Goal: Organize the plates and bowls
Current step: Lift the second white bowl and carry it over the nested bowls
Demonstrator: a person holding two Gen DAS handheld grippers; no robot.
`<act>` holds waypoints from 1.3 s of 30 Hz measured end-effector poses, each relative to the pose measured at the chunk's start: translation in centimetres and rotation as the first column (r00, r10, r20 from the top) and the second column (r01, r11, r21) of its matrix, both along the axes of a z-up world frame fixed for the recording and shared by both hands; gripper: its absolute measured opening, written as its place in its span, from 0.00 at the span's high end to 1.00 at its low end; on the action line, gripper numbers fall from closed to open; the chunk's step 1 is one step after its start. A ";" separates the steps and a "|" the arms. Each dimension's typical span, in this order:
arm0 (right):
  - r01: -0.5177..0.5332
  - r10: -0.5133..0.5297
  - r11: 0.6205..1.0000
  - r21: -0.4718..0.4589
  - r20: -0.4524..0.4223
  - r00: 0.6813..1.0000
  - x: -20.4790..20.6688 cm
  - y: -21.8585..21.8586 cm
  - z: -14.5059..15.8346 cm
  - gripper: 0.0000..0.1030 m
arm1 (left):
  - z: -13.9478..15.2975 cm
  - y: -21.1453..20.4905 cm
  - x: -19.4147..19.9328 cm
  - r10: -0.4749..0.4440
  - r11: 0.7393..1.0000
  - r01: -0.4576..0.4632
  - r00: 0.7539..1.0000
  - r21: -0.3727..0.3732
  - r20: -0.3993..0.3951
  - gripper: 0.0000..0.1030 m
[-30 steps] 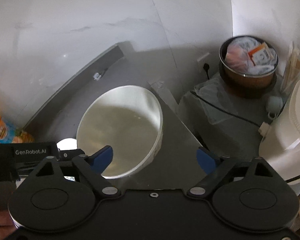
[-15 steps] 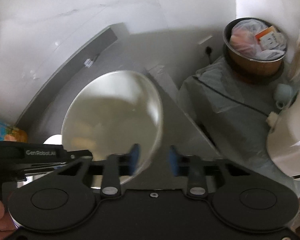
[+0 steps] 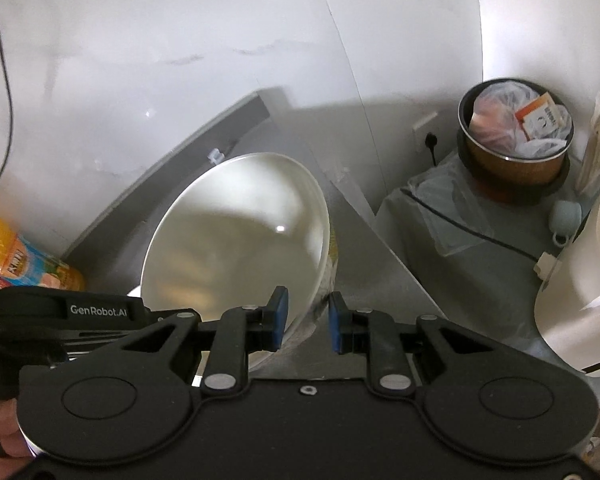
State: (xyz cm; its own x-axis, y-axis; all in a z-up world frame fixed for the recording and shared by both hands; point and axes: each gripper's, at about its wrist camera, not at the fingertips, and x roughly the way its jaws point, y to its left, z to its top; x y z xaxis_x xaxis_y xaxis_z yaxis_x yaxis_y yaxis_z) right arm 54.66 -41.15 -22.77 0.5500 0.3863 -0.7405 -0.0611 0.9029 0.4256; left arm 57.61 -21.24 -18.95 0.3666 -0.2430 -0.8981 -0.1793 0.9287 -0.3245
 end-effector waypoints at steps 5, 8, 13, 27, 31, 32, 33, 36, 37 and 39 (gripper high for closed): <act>-0.001 0.001 1.000 -0.001 0.033 0.999 -1.0 -0.2 1.3 0.79 | 1.5 0.1 -1.4 0.001 1.000 -0.001 0.999 -0.001 0.034 0.88; -0.006 0.006 1.000 0.000 0.052 0.999 -1.7 -0.2 2.0 0.79 | 2.0 0.3 -2.0 0.008 1.000 -0.008 0.999 -0.003 0.048 0.88; -0.019 0.019 1.000 0.005 0.077 0.997 -2.8 0.1 3.1 0.79 | 3.0 1.2 -3.4 0.030 1.000 -0.030 0.997 -0.006 0.074 0.88; -0.085 0.083 0.996 0.011 0.120 0.989 -6.0 1.4 4.7 0.79 | 4.6 2.4 -7.3 0.093 0.996 -0.093 0.989 0.001 0.113 0.88; -0.110 0.107 0.994 0.017 0.122 0.987 -7.0 1.8 5.0 0.79 | 4.8 2.9 -8.6 0.113 0.993 -0.115 0.987 0.006 0.117 0.88; -0.115 0.112 0.993 0.019 0.122 0.986 -7.1 1.9 5.0 0.79 | 4.8 3.1 -8.9 0.119 0.993 -0.121 0.986 0.006 0.117 0.88; -0.121 0.118 0.992 0.019 0.123 0.985 -7.4 2.0 5.0 0.79 | 4.8 3.2 -9.3 0.124 0.992 -0.126 0.985 0.005 0.117 0.88; -0.134 0.131 0.991 0.021 0.125 0.983 -8.2 2.3 5.1 0.79 | 4.8 3.5 -10.2 0.134 0.991 -0.136 0.984 0.009 0.114 0.87; -0.138 0.134 0.990 0.021 0.124 0.983 -8.5 2.4 5.2 0.79 | 4.8 3.6 -10.5 0.138 0.990 -0.140 0.984 0.010 0.112 0.87; -0.146 0.143 0.989 0.019 0.125 0.982 -9.2 2.5 5.1 0.79 | 4.7 4.0 -11.3 0.151 0.988 -0.152 0.982 0.003 0.110 0.87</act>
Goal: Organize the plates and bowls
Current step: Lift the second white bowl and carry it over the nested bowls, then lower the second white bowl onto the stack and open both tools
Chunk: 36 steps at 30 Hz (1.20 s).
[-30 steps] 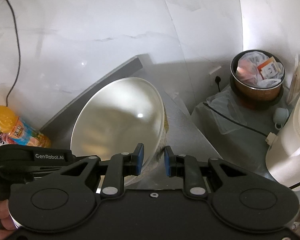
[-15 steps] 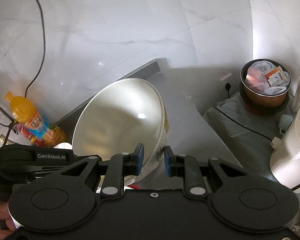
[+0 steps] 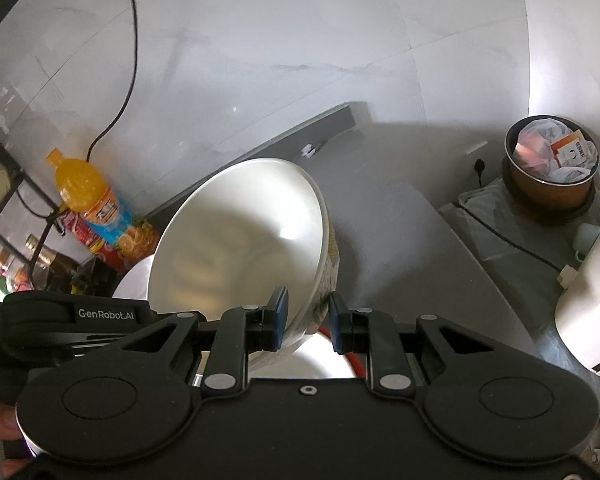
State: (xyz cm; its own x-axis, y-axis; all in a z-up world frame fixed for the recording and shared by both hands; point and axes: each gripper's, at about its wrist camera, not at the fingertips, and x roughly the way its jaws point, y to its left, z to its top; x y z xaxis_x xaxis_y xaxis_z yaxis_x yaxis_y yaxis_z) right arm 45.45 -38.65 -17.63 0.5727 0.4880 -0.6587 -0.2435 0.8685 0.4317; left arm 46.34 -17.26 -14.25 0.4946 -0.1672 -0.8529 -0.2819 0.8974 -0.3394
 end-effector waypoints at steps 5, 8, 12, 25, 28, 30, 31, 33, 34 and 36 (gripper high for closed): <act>-0.029 0.029 1.000 -0.007 -0.004 1.000 -1.2 0.4 -0.2 0.79 | -0.2 0.3 -1.7 0.020 1.000 -0.020 1.000 0.008 -0.009 0.87; -0.037 0.037 0.999 -0.015 -0.002 0.999 -1.9 0.7 -0.1 0.79 | -0.3 0.3 -2.8 0.023 1.000 -0.022 1.000 0.008 -0.010 0.87; -0.043 0.043 0.999 -0.025 -0.013 0.999 -2.7 0.8 -0.4 0.79 | -0.8 0.2 -3.7 0.017 1.000 -0.017 1.000 0.008 -0.023 0.87; -0.071 0.068 0.997 -0.044 -0.048 0.997 -4.9 0.9 -1.2 0.79 | -0.9 -0.1 -5.8 -0.004 1.000 0.006 0.999 0.026 -0.042 0.87; -0.075 0.072 0.996 -0.048 -0.057 0.996 -5.5 0.7 -1.5 0.79 | -1.2 -0.3 -6.5 -0.014 0.999 0.015 0.999 0.028 -0.051 0.87; -0.076 0.073 0.996 -0.054 -0.068 0.995 -5.8 0.7 -1.8 0.79 | -1.5 -0.5 -6.8 -0.017 0.999 0.019 0.998 0.026 -0.062 0.87; -0.076 0.072 0.995 -0.057 -0.074 0.995 -5.8 0.7 -1.9 0.79 | -1.7 -0.5 -6.9 -0.019 0.999 0.020 0.998 0.025 -0.068 0.87; -0.077 0.071 0.995 -0.063 -0.087 0.994 -6.0 0.8 -2.2 0.79 | -2.2 -0.7 -7.2 -0.020 0.999 0.022 0.996 0.024 -0.082 0.87; -0.078 0.072 0.995 -0.067 -0.090 0.993 -6.1 0.8 -2.3 0.79 | -2.5 -0.7 -7.3 -0.019 1.000 0.021 0.996 0.022 -0.089 0.87; -0.085 0.078 0.993 -0.077 -0.093 0.993 -6.2 1.0 -2.5 0.79 | -3.0 -0.6 -7.5 -0.013 1.000 0.014 0.995 0.016 -0.103 0.87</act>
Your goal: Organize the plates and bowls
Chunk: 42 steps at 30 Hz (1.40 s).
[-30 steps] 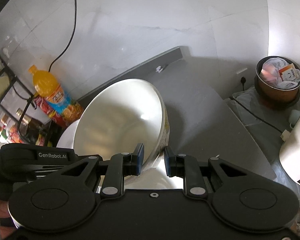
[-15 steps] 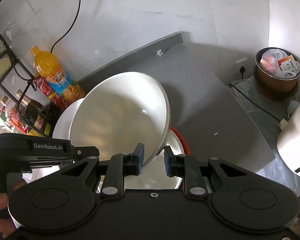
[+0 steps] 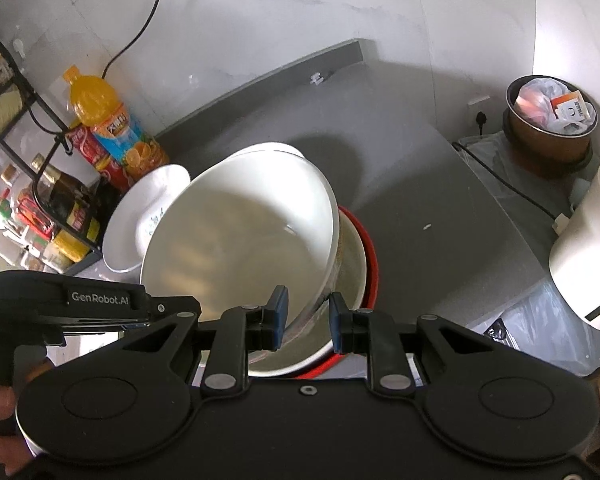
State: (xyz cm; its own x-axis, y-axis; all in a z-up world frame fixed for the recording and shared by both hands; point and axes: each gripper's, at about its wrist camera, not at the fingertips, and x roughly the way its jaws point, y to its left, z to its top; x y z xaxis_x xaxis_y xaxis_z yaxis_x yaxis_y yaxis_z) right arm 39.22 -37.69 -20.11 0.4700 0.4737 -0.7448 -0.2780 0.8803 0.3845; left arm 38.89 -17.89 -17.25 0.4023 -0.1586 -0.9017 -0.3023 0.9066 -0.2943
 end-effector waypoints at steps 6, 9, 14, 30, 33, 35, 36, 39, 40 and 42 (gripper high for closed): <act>-0.011 0.010 1.000 -0.022 -0.013 1.000 0.0 0.3 -0.6 0.76 | -0.9 0.0 -0.3 0.012 1.000 -0.012 1.000 -0.009 0.000 0.86; -0.002 0.001 0.999 -0.034 -0.024 1.000 0.1 0.3 -0.8 0.72 | -0.9 -0.2 -0.2 0.016 1.000 -0.016 1.000 0.001 0.002 0.84; -0.015 0.015 0.999 -0.034 -0.025 1.000 0.1 0.1 -0.9 0.72 | -0.8 0.1 -0.2 0.028 1.000 -0.028 1.000 -0.011 0.000 0.84; -0.009 0.008 1.000 0.022 0.048 0.999 -0.7 -1.4 2.0 0.32 | 4.0 0.9 -1.7 0.057 0.997 -0.060 0.995 0.039 0.080 0.39; 0.018 -0.019 1.000 0.017 0.024 1.000 -0.6 -1.4 1.6 0.32 | 4.6 1.8 -2.3 0.079 0.996 -0.083 0.992 0.037 0.095 0.36; 0.015 -0.016 0.999 0.035 0.032 0.999 -0.8 -1.3 2.0 0.32 | 4.9 2.6 -2.7 0.098 0.994 -0.101 0.989 0.028 0.108 0.34; 0.008 -0.010 0.999 0.034 0.041 0.999 -0.9 -1.1 2.2 0.32 | 5.0 3.0 -2.9 0.107 0.994 -0.111 0.988 0.023 0.111 0.34; -0.014 0.013 1.000 0.022 0.056 0.998 -1.0 -0.5 2.4 0.32 | 5.0 4.2 -3.4 0.125 0.992 -0.128 0.986 0.013 0.113 0.33; -0.017 0.016 1.000 0.018 0.053 0.998 -1.0 -0.3 2.3 0.32 | 5.0 4.5 -3.5 0.131 0.991 -0.133 0.985 0.011 0.114 0.33; -0.012 0.012 1.000 0.014 0.038 0.999 -1.0 0.2 2.1 0.32 | 4.8 5.4 -3.9 0.144 0.989 -0.146 0.983 0.012 0.112 0.32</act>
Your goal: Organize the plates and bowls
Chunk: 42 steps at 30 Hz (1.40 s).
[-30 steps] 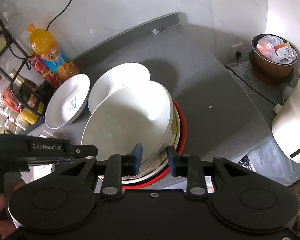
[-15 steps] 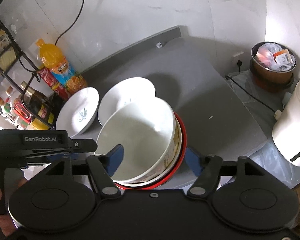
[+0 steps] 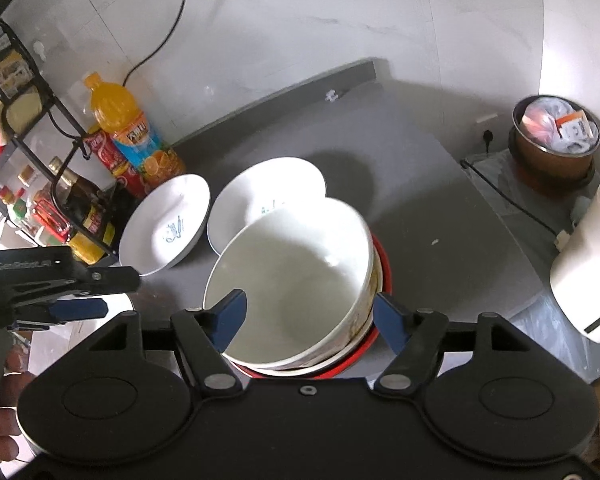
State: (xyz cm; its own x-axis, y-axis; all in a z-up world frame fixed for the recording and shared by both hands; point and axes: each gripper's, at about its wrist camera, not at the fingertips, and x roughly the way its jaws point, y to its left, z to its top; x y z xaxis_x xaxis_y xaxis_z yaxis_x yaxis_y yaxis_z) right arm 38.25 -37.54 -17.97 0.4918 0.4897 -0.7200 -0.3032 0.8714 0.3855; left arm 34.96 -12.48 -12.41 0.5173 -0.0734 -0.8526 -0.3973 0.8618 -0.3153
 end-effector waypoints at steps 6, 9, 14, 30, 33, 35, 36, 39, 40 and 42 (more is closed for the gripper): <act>0.019 -0.019 1.000 -0.020 -0.025 1.000 0.3 1.5 -0.8 0.35 | -0.6 3.2 -0.8 0.045 0.999 -0.045 0.999 -0.018 -0.014 0.32; 0.043 -0.046 0.998 -0.045 -0.061 0.997 0.5 1.7 -1.8 0.39 | -0.7 4.7 -0.9 0.057 0.998 -0.057 0.998 -0.019 -0.019 0.32; 0.072 -0.080 0.989 -0.133 -0.062 0.995 0.5 2.9 -2.8 0.54 | -0.7 7.2 -0.9 0.073 0.997 -0.074 0.997 -0.023 -0.025 0.32; 0.226 -0.236 0.968 -0.112 -0.085 0.968 0.9 3.0 -2.2 0.49 | -1.2 14.2 -0.7 0.084 0.996 -0.086 0.995 -0.018 -0.059 0.32; 0.245 -0.259 0.960 -0.133 -0.091 0.962 1.1 3.6 -2.0 0.47 | -1.3 15.4 -0.8 0.084 0.996 -0.086 0.995 -0.020 -0.062 0.32; 0.263 -0.277 0.955 -0.139 -0.098 0.956 1.2 3.7 -1.8 0.44 | -1.4 16.2 -1.0 0.085 0.996 -0.086 0.995 -0.019 -0.061 0.32; 0.270 -0.284 0.953 -0.140 -0.096 0.954 1.2 3.9 -1.6 0.40 | -1.4 16.7 -1.0 0.086 0.996 -0.088 0.994 -0.017 -0.062 0.32; 0.287 -0.299 0.944 -0.160 -0.054 0.953 0.7 4.7 -0.6 0.30 | -1.6 18.2 -1.1 0.092 0.995 -0.093 0.994 -0.021 -0.066 0.32; 0.286 -0.297 0.945 -0.155 -0.047 0.954 0.5 5.0 -0.3 0.30 | -1.7 18.6 -1.2 0.093 0.995 -0.095 0.993 -0.023 -0.066 0.32; 0.273 -0.281 0.954 -0.121 -0.054 0.958 0.6 5.7 0.2 0.30 | -1.8 19.6 -1.3 0.095 0.995 -0.097 0.993 -0.023 -0.067 0.32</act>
